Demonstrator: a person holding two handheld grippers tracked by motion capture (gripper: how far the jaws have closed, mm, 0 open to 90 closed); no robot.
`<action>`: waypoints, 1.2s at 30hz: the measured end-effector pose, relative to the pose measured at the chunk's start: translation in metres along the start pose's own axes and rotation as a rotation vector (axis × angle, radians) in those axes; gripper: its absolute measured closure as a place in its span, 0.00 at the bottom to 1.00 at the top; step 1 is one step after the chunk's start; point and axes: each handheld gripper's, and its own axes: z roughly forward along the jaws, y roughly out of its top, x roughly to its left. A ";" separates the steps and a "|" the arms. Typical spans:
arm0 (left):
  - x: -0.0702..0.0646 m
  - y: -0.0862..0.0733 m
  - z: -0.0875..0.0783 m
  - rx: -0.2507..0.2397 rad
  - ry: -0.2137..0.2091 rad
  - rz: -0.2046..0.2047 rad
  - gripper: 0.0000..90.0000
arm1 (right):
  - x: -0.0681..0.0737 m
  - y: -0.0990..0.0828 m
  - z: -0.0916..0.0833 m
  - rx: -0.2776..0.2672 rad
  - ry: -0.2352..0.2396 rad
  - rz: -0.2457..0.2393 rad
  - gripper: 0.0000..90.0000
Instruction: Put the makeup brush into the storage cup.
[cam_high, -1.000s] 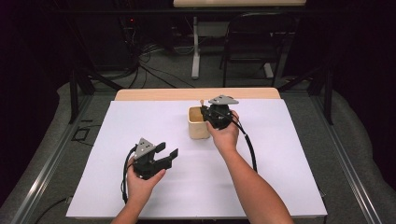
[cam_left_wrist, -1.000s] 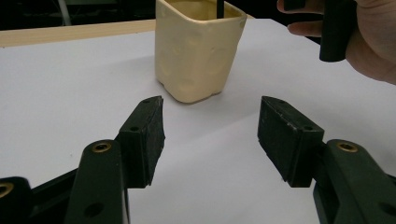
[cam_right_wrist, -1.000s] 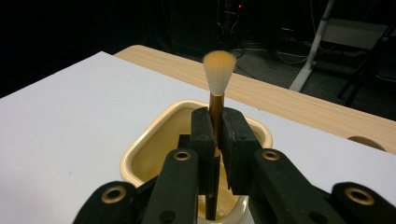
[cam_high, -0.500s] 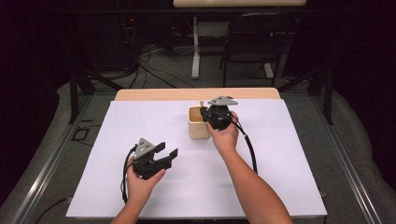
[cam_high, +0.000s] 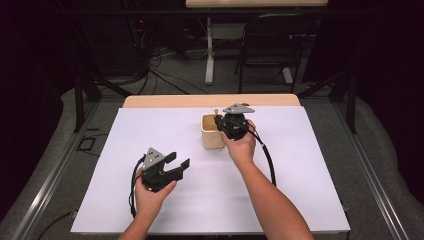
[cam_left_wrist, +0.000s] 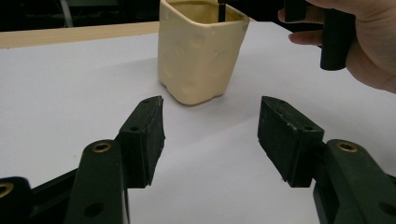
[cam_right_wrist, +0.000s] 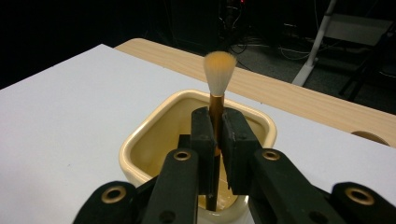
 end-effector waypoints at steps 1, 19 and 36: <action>0.000 0.000 0.000 0.005 0.001 -0.001 0.46 | 0.000 0.000 0.000 -0.004 -0.001 0.000 0.93; -0.001 0.000 0.000 0.004 0.005 -0.001 0.46 | -0.002 -0.002 0.000 -0.003 0.001 0.007 0.93; 0.000 0.000 0.000 0.004 0.003 -0.002 0.46 | -0.003 -0.002 0.000 0.001 -0.012 0.007 0.63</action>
